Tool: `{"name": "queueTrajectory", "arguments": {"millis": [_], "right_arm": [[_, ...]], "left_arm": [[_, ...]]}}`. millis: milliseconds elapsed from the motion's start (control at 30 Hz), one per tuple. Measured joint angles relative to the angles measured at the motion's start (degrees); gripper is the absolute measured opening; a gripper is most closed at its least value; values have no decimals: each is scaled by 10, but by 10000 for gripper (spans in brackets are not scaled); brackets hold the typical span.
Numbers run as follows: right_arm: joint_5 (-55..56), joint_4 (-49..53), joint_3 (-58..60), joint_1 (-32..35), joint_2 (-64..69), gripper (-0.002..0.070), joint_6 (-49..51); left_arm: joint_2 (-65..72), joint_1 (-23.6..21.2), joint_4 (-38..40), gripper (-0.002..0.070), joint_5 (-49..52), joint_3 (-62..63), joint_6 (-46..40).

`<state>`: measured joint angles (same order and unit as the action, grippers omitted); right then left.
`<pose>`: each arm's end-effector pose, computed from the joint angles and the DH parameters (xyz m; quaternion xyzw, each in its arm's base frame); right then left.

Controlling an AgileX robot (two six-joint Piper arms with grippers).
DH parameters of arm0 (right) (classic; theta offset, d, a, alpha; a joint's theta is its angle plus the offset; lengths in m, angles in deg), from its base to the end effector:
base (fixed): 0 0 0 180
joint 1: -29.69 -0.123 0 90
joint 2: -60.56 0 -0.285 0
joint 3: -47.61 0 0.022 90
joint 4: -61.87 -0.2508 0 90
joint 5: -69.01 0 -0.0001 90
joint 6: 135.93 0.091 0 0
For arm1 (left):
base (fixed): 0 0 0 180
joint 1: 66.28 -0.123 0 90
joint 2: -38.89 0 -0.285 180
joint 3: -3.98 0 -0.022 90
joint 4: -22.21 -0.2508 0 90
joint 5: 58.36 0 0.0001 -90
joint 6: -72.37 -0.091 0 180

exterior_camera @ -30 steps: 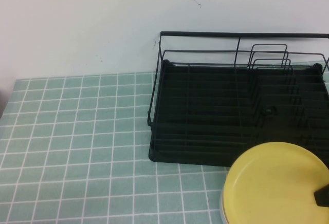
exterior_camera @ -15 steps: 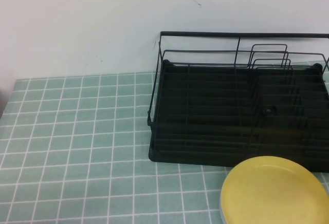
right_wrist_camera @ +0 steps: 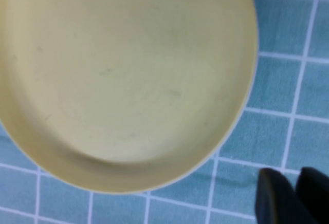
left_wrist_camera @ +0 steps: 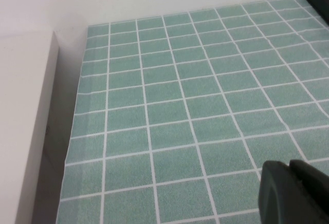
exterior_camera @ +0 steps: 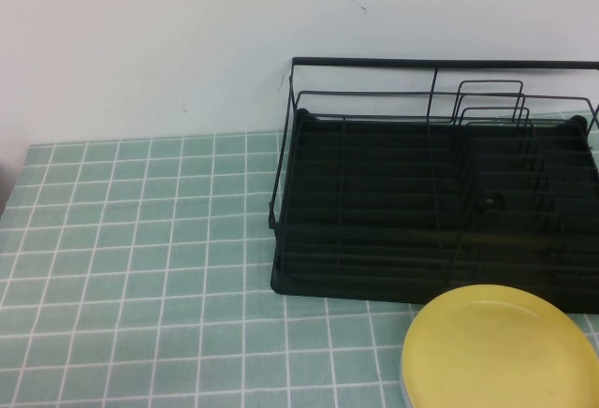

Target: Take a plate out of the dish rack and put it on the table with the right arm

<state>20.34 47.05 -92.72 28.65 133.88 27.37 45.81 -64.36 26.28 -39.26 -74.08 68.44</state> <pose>0.1867 0.0209 0.2340 -0.0831 0.9779 0.0866 0.1714 0.0531 -0.0039 0.1790 0.0209 0.7879 -0.0190 0.6152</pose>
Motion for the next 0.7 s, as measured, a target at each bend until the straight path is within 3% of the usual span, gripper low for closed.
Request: {"name": "queueTrajectory", "arguments": {"millis": [167,567,700], "right_arm": [[-17,-1,0,0,-96,11,-3],[-59,20,0,0,-224,-1,-4],[33,60,26,0,-240,-1,5]], "left_arm": [[0,0,0,-4,0,0,0],[0,0,0,-4,0,0,0],[0,0,0,-4,0,0,0]]}}
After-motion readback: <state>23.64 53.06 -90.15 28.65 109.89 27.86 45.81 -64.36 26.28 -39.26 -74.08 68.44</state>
